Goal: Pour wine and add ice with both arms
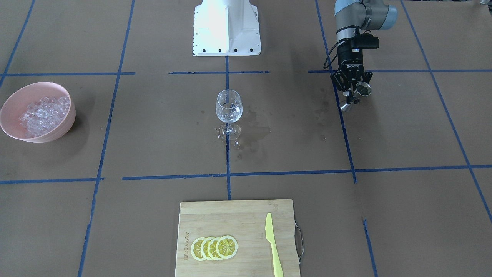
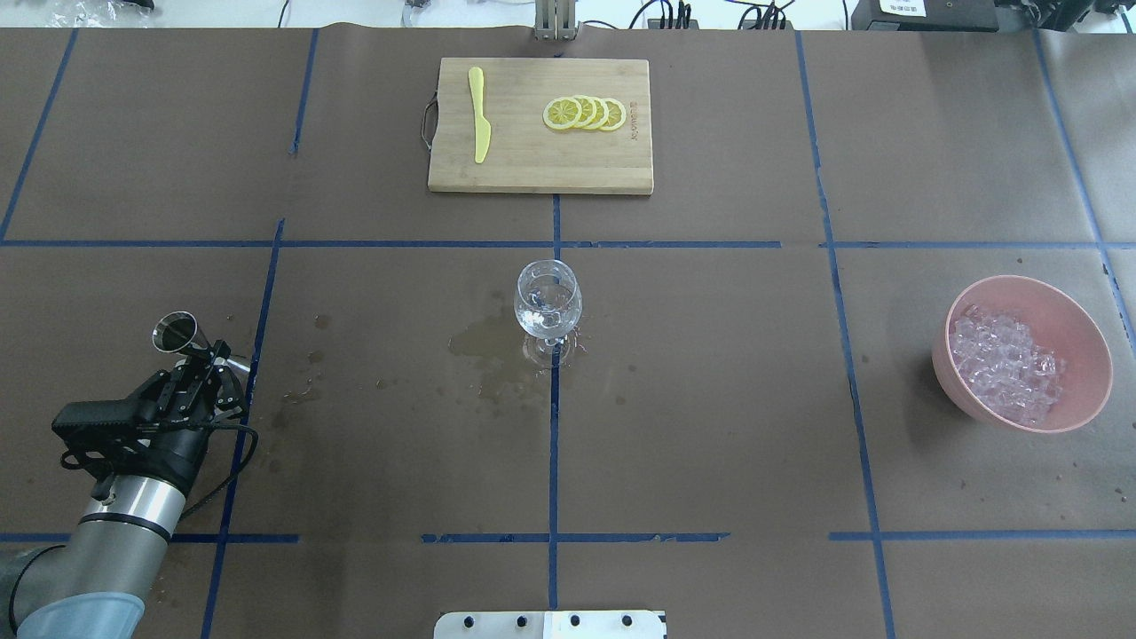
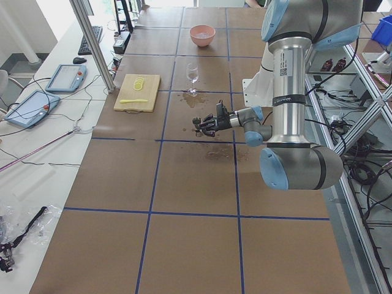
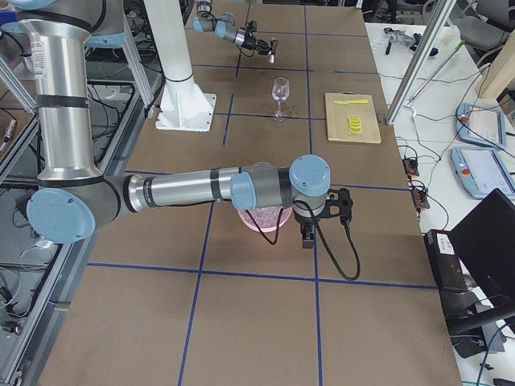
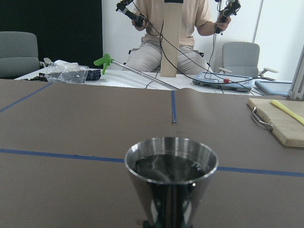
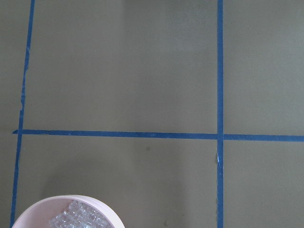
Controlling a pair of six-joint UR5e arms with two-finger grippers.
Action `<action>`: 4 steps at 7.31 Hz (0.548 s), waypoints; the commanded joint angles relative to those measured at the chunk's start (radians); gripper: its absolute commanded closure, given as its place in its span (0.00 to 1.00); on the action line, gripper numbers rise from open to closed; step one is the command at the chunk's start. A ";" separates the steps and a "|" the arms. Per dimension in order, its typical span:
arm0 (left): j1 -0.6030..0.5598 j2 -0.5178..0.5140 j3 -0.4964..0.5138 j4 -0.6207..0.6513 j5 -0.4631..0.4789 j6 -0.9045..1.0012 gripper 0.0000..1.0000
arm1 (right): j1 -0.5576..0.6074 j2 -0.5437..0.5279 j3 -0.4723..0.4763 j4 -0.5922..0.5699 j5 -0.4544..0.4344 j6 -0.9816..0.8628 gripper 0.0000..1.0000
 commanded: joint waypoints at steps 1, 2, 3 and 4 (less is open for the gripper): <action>-0.019 -0.025 -0.037 0.000 0.000 0.085 1.00 | 0.000 -0.001 0.000 0.003 0.004 0.001 0.00; -0.030 -0.080 -0.037 0.000 0.000 0.105 1.00 | 0.000 -0.001 0.000 0.003 0.004 0.002 0.00; -0.036 -0.114 -0.037 0.000 0.000 0.135 1.00 | 0.000 -0.001 -0.001 0.003 0.004 0.002 0.00; -0.038 -0.144 -0.037 0.001 0.000 0.152 1.00 | 0.000 -0.001 -0.001 0.001 0.004 0.002 0.00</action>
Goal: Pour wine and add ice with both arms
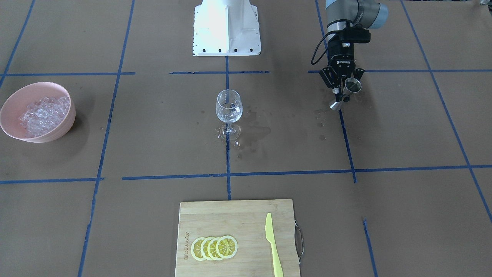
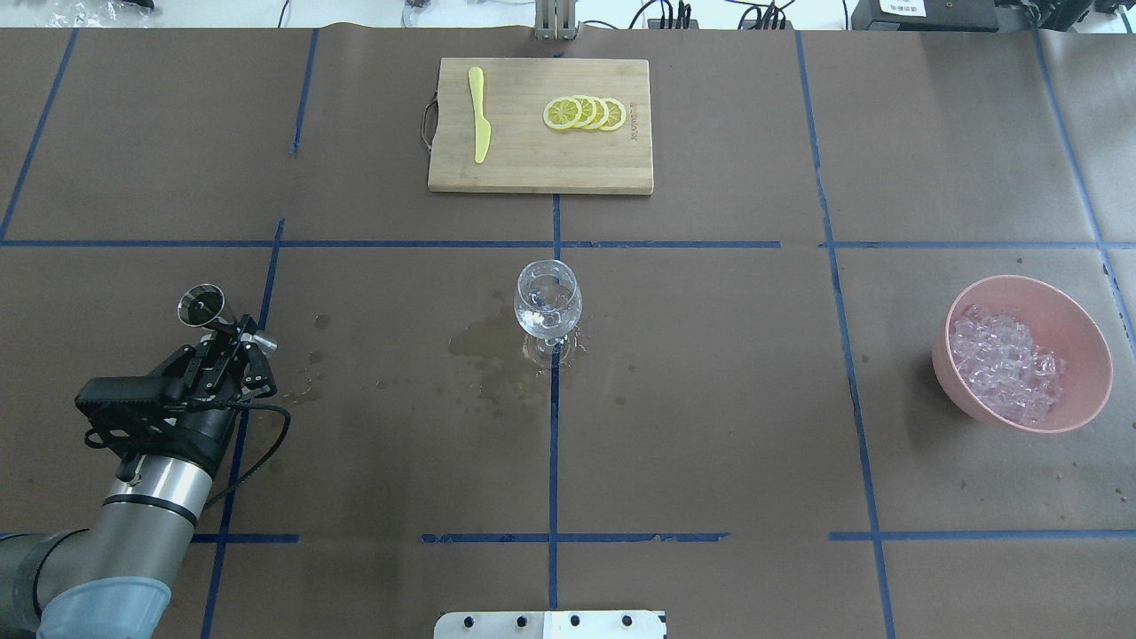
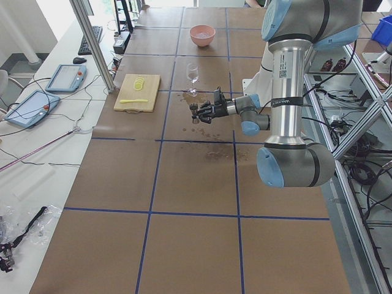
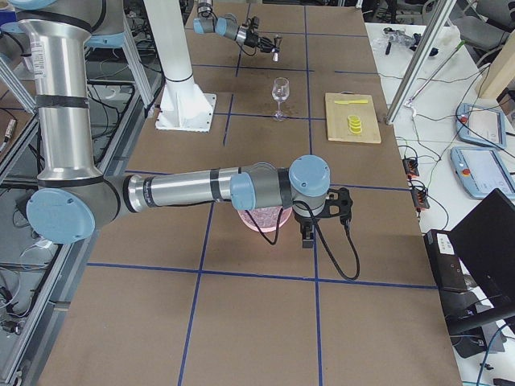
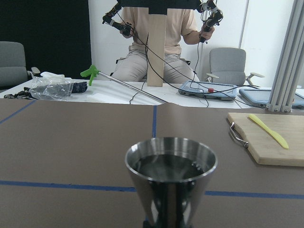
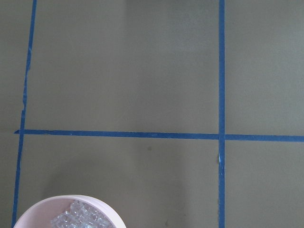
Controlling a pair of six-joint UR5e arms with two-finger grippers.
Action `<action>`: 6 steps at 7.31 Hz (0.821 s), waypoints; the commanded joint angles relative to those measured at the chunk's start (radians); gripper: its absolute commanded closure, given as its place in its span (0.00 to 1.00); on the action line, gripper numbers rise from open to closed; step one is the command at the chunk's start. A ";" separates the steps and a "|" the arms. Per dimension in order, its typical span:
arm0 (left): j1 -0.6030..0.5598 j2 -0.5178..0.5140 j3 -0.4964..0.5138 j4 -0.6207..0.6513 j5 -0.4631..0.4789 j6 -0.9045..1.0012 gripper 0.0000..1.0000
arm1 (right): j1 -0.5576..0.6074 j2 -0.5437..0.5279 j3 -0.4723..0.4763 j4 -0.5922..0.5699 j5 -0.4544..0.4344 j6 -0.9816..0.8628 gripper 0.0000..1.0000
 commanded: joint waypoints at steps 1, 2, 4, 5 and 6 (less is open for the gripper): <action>-0.003 -0.083 0.002 0.007 0.001 0.049 1.00 | 0.000 0.000 0.001 -0.001 0.000 0.000 0.00; -0.003 -0.134 0.010 0.009 0.002 0.052 1.00 | 0.000 0.000 -0.001 -0.001 0.000 0.000 0.00; -0.003 -0.172 0.007 0.021 0.002 0.118 1.00 | 0.000 -0.002 -0.001 -0.001 0.002 0.000 0.00; -0.005 -0.181 -0.010 0.021 0.002 0.170 1.00 | 0.000 -0.002 -0.001 -0.001 0.000 0.000 0.00; -0.005 -0.206 -0.019 0.021 0.002 0.177 1.00 | 0.000 -0.002 -0.001 -0.001 0.000 0.000 0.00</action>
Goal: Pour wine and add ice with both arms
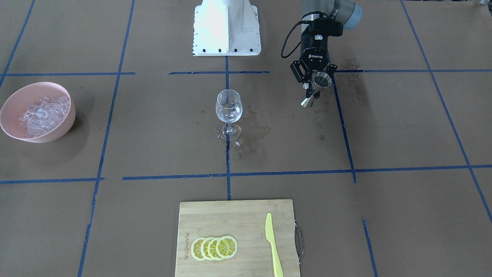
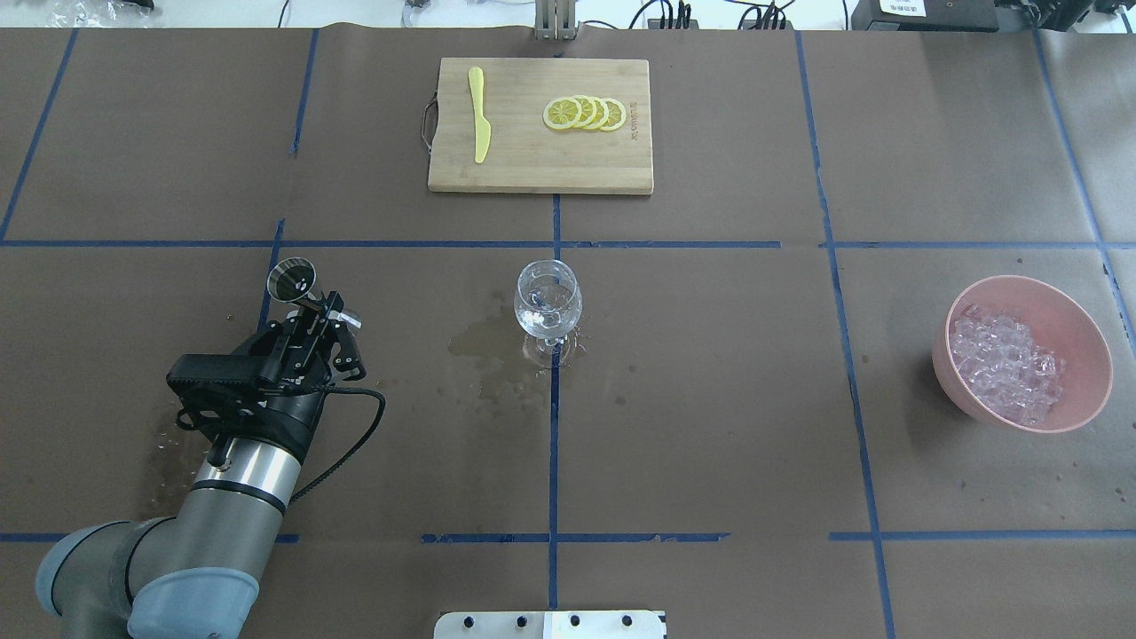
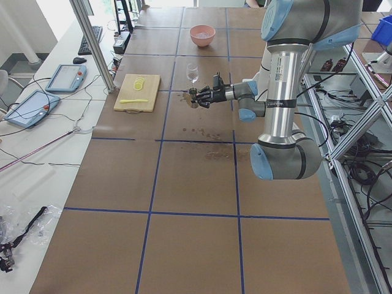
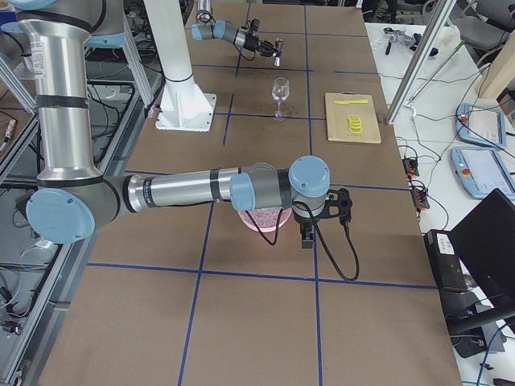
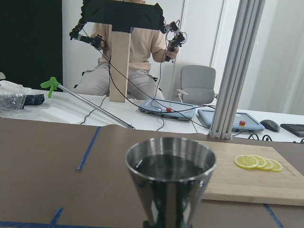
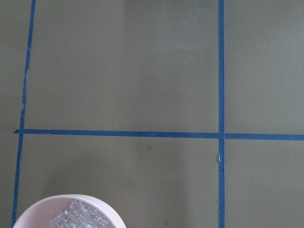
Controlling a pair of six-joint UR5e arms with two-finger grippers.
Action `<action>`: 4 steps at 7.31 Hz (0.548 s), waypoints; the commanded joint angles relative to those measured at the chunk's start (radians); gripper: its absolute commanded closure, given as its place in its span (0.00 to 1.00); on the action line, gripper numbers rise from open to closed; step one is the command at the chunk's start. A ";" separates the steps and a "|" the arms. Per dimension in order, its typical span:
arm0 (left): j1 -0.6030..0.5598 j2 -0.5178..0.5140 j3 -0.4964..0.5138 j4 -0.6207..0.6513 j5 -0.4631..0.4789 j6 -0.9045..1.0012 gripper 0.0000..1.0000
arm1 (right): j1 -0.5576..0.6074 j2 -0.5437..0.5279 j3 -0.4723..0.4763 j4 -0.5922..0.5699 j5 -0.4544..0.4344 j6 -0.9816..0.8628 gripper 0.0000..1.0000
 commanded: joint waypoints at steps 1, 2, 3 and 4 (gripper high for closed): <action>-0.004 -0.047 -0.021 0.001 -0.002 0.056 1.00 | 0.000 0.000 0.000 0.002 -0.001 0.000 0.00; -0.020 -0.070 -0.040 -0.005 -0.003 0.116 1.00 | 0.000 0.000 0.001 0.002 0.001 0.000 0.00; -0.025 -0.084 -0.069 -0.009 -0.011 0.151 1.00 | 0.000 0.000 0.002 0.002 0.001 0.000 0.00; -0.036 -0.091 -0.080 -0.009 -0.023 0.256 1.00 | 0.000 0.000 0.002 0.002 0.001 0.000 0.00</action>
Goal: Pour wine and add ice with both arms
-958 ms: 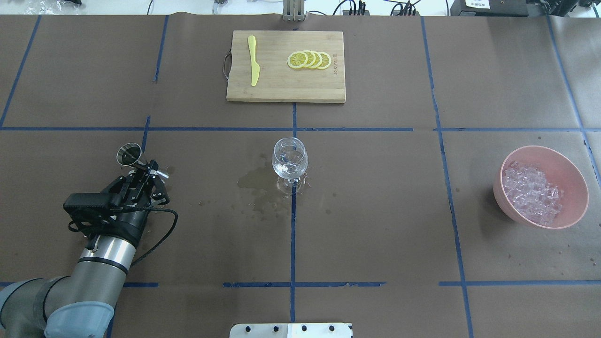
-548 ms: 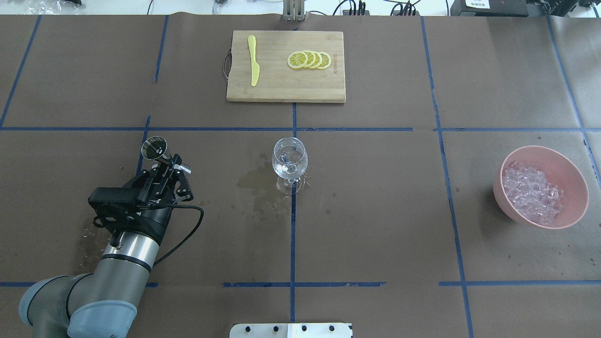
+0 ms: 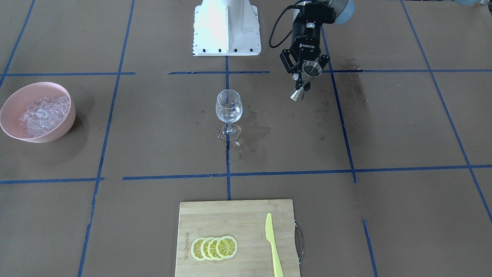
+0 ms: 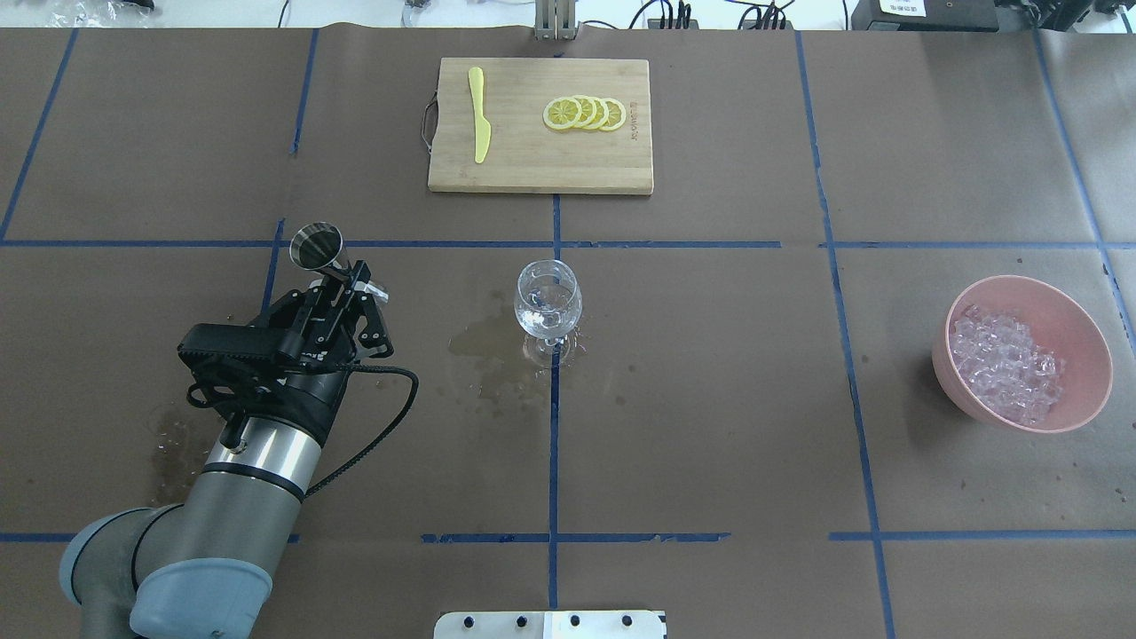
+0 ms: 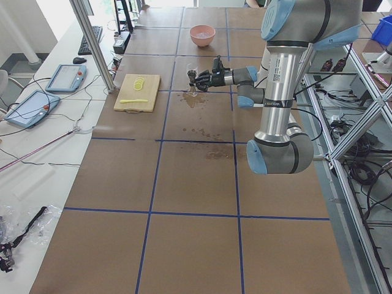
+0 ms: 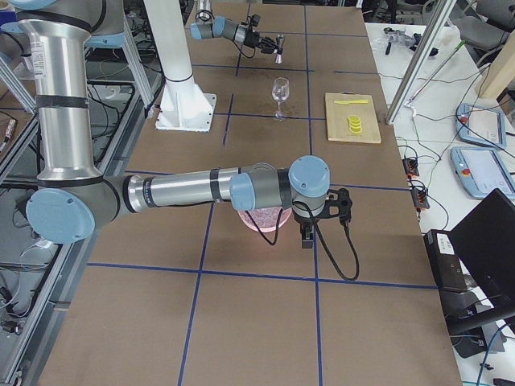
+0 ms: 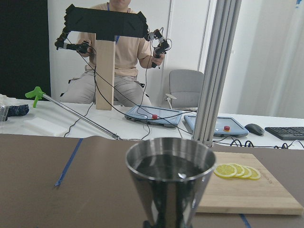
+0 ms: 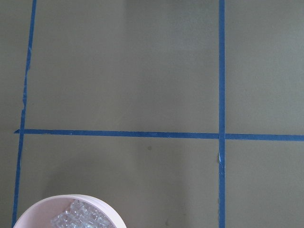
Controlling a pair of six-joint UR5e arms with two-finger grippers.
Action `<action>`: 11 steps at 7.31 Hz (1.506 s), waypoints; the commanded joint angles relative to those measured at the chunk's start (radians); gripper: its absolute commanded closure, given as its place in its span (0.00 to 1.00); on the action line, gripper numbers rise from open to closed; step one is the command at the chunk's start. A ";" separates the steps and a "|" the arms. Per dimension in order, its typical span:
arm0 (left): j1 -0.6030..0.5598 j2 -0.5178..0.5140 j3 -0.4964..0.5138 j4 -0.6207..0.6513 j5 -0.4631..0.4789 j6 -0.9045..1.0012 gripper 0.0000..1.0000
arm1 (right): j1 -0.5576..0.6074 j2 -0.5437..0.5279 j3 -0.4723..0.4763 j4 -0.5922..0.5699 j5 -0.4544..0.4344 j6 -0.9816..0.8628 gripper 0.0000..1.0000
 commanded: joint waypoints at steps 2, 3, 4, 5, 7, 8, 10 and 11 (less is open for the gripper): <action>-0.038 -0.042 -0.019 0.001 -0.024 0.176 1.00 | 0.000 0.000 0.000 0.000 0.000 0.000 0.00; -0.045 -0.062 -0.011 0.009 -0.032 0.199 1.00 | 0.000 0.000 0.000 0.000 0.000 0.000 0.00; -0.047 -0.078 -0.002 0.009 -0.038 0.258 1.00 | 0.000 0.001 0.009 0.002 -0.001 0.000 0.00; -0.047 -0.092 -0.001 0.014 -0.055 0.263 1.00 | 0.000 0.002 0.025 0.002 -0.001 0.006 0.00; -0.046 -0.158 0.019 0.120 -0.095 0.263 1.00 | -0.020 -0.020 0.119 -0.001 -0.006 0.142 0.00; -0.044 -0.175 0.021 0.151 -0.121 0.263 1.00 | -0.041 -0.023 0.150 -0.001 -0.007 0.199 0.00; -0.036 -0.200 0.021 0.203 -0.165 0.268 1.00 | -0.119 -0.023 0.225 0.003 -0.009 0.346 0.00; -0.033 -0.212 0.021 0.245 -0.191 0.268 1.00 | -0.174 -0.025 0.271 0.005 -0.020 0.429 0.00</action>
